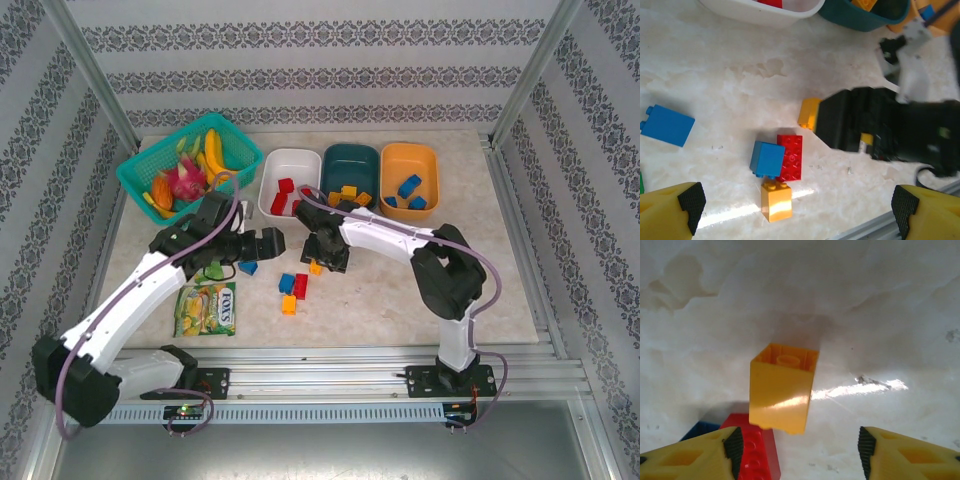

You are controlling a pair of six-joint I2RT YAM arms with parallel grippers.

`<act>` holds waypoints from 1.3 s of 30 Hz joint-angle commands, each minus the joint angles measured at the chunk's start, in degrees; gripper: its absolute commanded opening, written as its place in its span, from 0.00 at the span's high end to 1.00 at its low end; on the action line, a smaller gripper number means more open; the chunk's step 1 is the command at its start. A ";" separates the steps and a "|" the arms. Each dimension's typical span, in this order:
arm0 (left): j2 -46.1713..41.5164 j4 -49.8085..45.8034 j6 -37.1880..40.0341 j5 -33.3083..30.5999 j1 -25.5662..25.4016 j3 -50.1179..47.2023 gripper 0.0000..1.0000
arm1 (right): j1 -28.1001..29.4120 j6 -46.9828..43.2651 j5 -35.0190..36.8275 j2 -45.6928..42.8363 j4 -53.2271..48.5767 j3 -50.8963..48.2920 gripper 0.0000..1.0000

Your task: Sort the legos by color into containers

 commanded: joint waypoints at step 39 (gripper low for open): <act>21.67 13.25 -0.24 6.69 1.93 21.99 0.01 | -22.86 -29.36 -1.96 20.81 -5.40 44.41 0.74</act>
